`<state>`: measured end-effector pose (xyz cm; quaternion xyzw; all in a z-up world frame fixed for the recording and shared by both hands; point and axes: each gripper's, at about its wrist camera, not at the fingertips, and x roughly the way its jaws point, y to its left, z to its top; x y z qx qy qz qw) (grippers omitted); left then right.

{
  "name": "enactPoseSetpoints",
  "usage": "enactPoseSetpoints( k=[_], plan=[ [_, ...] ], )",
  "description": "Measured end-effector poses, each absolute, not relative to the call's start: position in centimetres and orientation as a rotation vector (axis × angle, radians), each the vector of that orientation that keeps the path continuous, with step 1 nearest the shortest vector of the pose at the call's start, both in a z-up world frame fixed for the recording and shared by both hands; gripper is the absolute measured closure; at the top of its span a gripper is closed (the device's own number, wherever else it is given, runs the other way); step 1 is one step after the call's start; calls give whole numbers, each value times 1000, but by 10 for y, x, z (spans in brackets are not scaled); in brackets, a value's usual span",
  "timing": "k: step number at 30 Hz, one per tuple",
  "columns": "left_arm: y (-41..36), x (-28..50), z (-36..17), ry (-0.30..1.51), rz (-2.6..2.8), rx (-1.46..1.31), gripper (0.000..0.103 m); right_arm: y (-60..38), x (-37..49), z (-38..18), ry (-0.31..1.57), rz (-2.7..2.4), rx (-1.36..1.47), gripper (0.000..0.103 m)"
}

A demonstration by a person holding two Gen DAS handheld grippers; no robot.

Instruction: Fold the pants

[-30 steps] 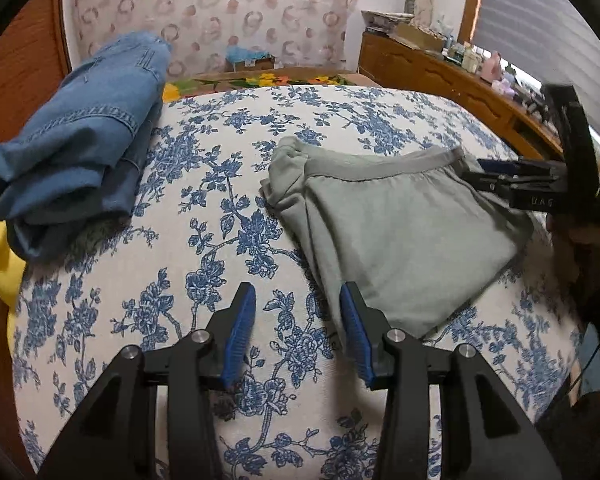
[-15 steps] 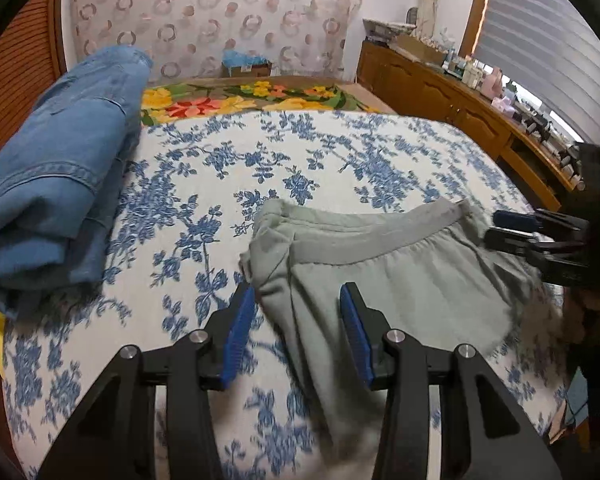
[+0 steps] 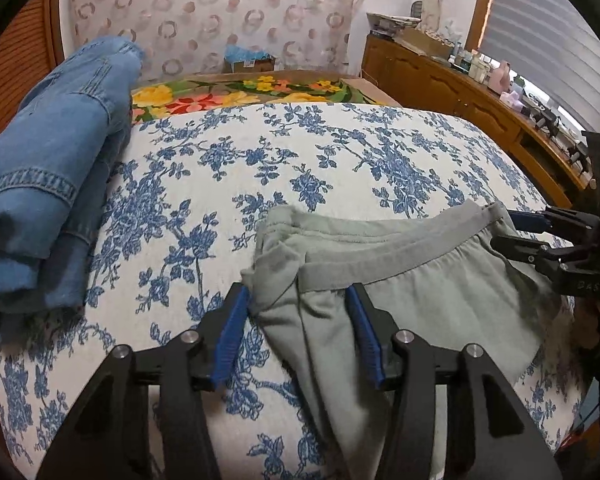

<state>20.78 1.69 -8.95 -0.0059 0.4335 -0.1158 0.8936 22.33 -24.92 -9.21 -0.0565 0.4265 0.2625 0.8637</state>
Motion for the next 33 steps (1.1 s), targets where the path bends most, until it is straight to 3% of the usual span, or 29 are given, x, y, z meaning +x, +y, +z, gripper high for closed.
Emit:
enactPoseSetpoints(
  k=[2, 9, 13, 15, 17, 19, 33],
  plan=[
    [16, 212, -90, 897, -240, -9, 48, -249, 224, -92, 892, 552, -119, 45],
    [19, 217, -89, 893, -240, -56, 50, -244, 221, -92, 886, 573, -122, 60],
    [18, 213, -88, 891, -275, -78, 68, -243, 220, -93, 884, 582, -121, 73],
    [17, 213, -88, 892, -282, -79, 74, -243, 220, -93, 883, 584, -121, 85],
    [14, 211, -87, 888, -287, -74, 83, -242, 219, -92, 878, 585, -131, 87],
    [13, 207, -84, 877, -289, -67, 86, -242, 218, -92, 875, 583, -133, 88],
    [10, 185, -55, 794, -318, -70, 91, -247, 200, -69, 803, 604, -96, 92]
  ],
)
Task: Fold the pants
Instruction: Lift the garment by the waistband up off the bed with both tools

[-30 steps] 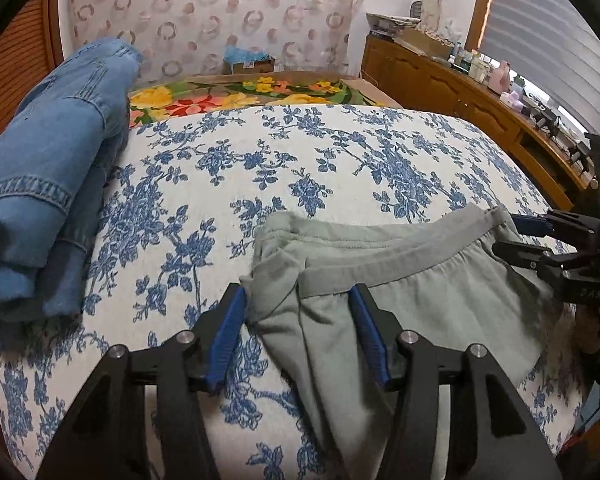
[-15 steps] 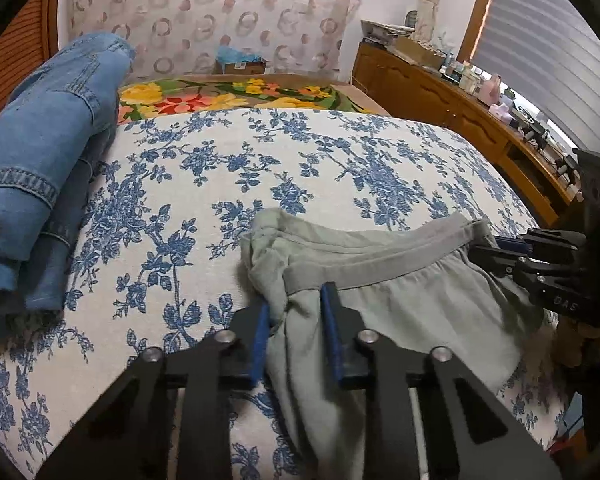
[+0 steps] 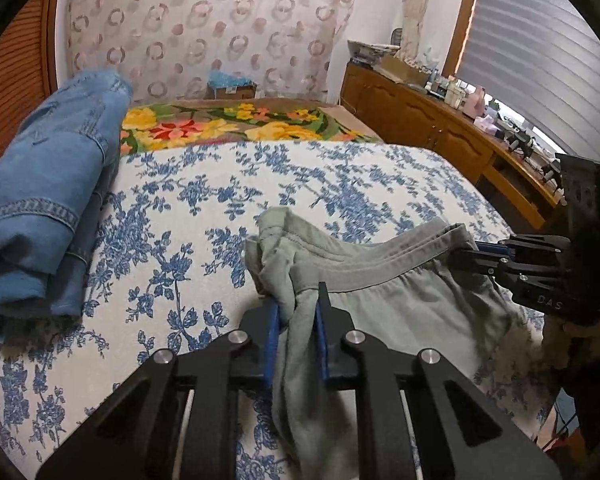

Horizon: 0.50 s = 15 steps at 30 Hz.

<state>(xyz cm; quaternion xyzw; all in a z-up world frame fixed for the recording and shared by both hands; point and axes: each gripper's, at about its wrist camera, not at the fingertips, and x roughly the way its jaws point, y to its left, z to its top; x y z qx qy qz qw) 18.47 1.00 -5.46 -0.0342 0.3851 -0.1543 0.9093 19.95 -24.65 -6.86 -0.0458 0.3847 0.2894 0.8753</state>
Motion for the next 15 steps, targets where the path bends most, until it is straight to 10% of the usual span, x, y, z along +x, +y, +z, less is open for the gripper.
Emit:
enactPoseSetpoints(
  k=[15],
  plan=[
    [15, 166, 4, 632, -297, -39, 93, -239, 182, -11, 647, 621, -135, 92]
  ],
)
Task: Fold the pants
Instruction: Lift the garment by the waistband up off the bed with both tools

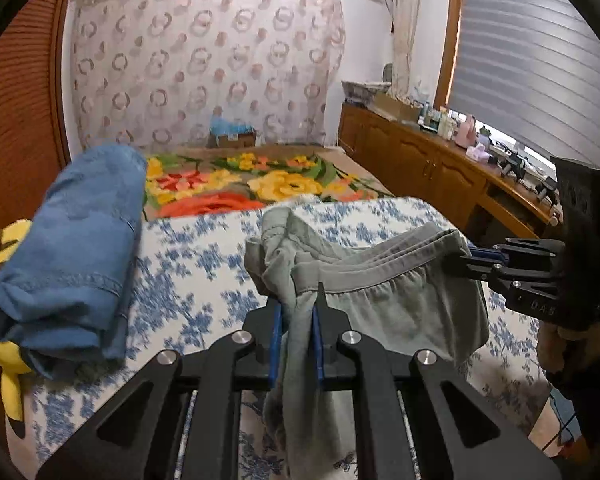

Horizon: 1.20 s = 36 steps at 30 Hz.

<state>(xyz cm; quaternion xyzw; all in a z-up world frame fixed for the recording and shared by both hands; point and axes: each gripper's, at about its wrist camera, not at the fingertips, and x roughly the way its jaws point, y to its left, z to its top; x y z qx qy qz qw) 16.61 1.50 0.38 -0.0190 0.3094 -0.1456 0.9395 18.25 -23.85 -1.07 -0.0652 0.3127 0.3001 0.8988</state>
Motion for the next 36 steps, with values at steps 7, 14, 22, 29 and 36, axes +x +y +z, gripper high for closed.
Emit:
enactPoseSetpoints(
  k=[7, 14, 22, 29, 36],
  plan=[
    [26, 170, 24, 582, -253, -25, 93, -226, 195, 17, 573, 648, -141, 92],
    [45, 178, 37, 547, -200, -18, 93, -199, 214, 38, 519, 679, -147, 92],
    [74, 185, 57, 523, -135, -41, 93, -158, 240, 61, 502, 740, -170, 92],
    [106, 189, 78, 483, -67, -45, 93, -122, 268, 86, 463, 800, -191, 92],
    [142, 201, 70, 485, 13, -62, 93, -77, 302, 87, 447, 851, -221, 92]
  ],
)
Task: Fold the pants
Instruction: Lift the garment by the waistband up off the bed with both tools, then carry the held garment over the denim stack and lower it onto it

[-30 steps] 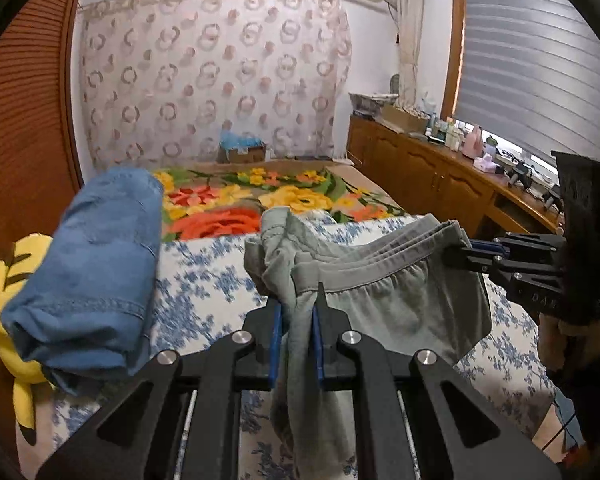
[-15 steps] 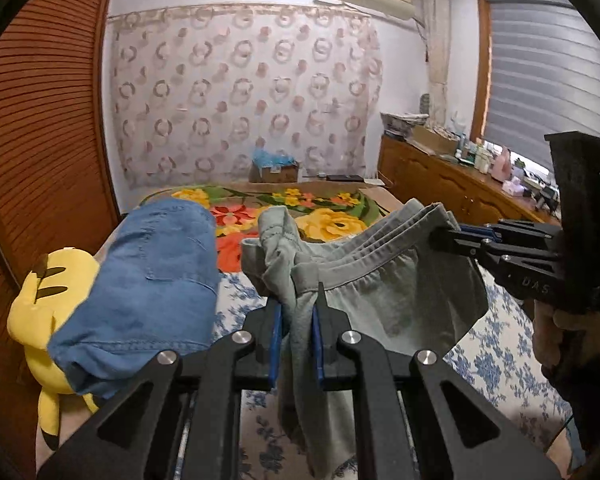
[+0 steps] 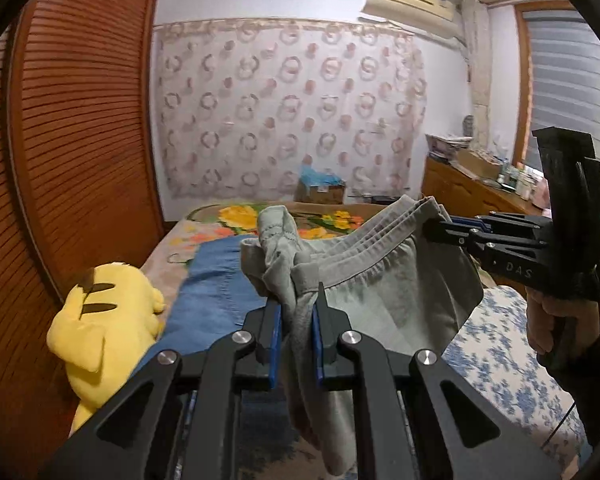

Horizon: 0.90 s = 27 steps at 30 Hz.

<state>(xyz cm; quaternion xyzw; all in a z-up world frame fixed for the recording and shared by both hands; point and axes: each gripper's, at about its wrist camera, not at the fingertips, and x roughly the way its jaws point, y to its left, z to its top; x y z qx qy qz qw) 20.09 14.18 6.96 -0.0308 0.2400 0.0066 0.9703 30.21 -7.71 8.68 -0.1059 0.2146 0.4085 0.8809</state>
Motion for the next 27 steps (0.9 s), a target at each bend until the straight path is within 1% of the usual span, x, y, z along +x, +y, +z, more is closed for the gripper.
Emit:
enactPoseSetpoints(
  k=[10, 16, 27],
  plan=[
    [182, 221, 43, 516, 109, -117, 93, -8, 351, 71, 455, 916, -273, 92],
    [205, 219, 34, 497, 169, -184, 93, 37, 376, 64, 454, 969, -297, 92],
    [224, 204, 1, 545, 292, -272, 91, 124, 382, 43, 490, 1087, -373, 92]
  ],
)
